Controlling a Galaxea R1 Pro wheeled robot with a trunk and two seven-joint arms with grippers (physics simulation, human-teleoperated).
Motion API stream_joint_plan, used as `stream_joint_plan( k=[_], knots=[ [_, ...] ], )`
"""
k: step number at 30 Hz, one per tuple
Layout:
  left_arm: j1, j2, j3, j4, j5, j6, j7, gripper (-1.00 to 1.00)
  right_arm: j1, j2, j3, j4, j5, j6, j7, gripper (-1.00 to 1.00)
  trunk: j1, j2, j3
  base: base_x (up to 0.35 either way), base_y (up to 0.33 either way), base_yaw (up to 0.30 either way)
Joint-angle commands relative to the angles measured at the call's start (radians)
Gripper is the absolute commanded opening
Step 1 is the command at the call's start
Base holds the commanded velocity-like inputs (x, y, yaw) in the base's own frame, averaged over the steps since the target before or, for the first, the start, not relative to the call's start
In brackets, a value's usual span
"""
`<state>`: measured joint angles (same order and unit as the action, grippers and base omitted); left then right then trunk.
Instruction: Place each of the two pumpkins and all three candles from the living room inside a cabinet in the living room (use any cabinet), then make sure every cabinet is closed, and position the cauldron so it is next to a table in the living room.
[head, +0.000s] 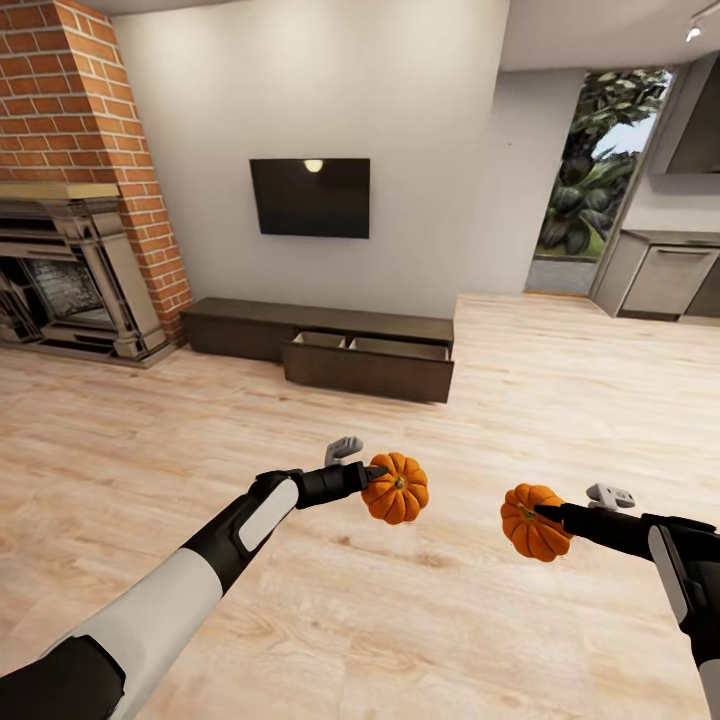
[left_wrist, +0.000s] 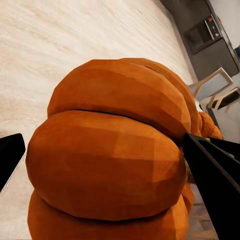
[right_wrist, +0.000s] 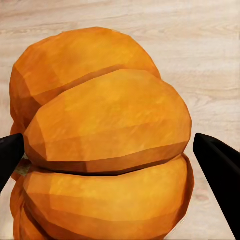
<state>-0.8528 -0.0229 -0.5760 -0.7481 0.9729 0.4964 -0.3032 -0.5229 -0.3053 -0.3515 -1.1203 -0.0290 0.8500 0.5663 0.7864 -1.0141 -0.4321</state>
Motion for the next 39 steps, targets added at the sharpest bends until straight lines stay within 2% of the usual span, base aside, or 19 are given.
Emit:
stream_joint_plan(
  k=[1, 39],
  knots=[
    [0.000, 0.000, 0.001, -0.001, 0.006, 0.001, 0.000, -1.00, 0.000, 0.000, 0.000, 0.000, -0.007, 0.001, 0.000, -1.00, 0.000, 0.000, 0.000, 0.337, 0.000, 0.000],
    [0.000, 0.000, 0.001, 0.000, 0.006, 0.001, 0.001, -1.00, 0.000, 0.000, -0.001, -0.001, -0.004, 0.001, 0.000, -1.00, 0.000, 0.000, 0.000, 0.337, 0.000, 0.000]
  ],
)
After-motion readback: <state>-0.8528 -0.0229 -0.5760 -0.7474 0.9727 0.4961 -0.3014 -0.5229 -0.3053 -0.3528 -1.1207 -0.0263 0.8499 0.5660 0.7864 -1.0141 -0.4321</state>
